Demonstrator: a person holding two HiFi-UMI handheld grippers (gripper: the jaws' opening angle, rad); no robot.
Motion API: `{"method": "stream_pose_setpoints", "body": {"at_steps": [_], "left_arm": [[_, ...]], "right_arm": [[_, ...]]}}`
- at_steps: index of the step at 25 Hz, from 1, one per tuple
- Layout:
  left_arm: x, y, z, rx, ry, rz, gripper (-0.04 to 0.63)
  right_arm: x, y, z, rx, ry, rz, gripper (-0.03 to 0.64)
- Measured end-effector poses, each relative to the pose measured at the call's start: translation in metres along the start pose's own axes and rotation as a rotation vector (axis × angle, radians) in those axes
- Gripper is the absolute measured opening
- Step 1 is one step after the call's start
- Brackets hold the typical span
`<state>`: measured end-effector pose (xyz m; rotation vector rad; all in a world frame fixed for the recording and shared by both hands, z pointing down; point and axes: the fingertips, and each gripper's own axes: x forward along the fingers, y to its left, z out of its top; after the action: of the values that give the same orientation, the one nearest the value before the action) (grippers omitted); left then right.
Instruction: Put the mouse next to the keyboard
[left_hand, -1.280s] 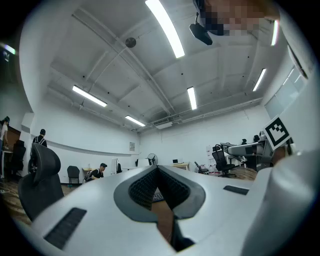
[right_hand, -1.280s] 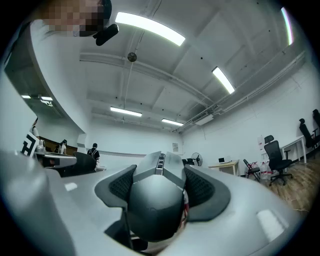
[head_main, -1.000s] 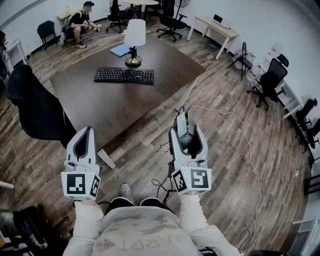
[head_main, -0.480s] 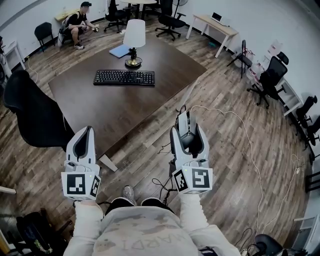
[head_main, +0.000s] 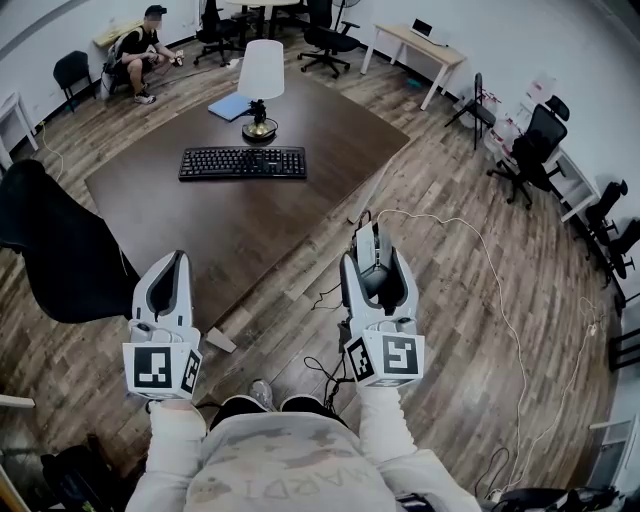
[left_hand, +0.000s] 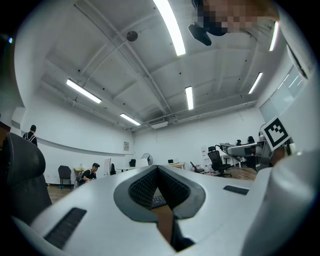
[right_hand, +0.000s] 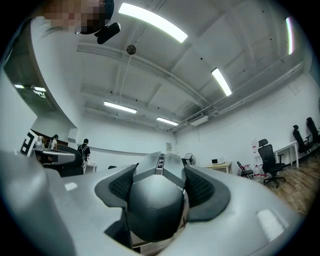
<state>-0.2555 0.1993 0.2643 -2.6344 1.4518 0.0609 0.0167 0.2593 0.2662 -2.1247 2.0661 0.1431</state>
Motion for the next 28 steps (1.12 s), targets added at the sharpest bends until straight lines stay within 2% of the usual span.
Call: {"method": "stream_pose_setpoints", "body": {"at_steps": [5, 16, 28], "left_arm": [[0.02, 0.012, -0.006, -0.001, -0.005, -0.03, 0.002], [0.05, 0.03, -0.02, -0.011, -0.004, -0.071, 0.002], [0.107, 0.038, -0.029, -0.01, 0.008, -0.064, 0.003]], "right_arm": [[0.016, 0.001, -0.008, -0.01, 0.005, -0.034, 0.308], [0.044, 0.008, -0.025, -0.004, 0.047, -0.043, 0.308], [0.095, -0.019, -0.042, 0.004, 0.068, -0.06, 0.308]]}}
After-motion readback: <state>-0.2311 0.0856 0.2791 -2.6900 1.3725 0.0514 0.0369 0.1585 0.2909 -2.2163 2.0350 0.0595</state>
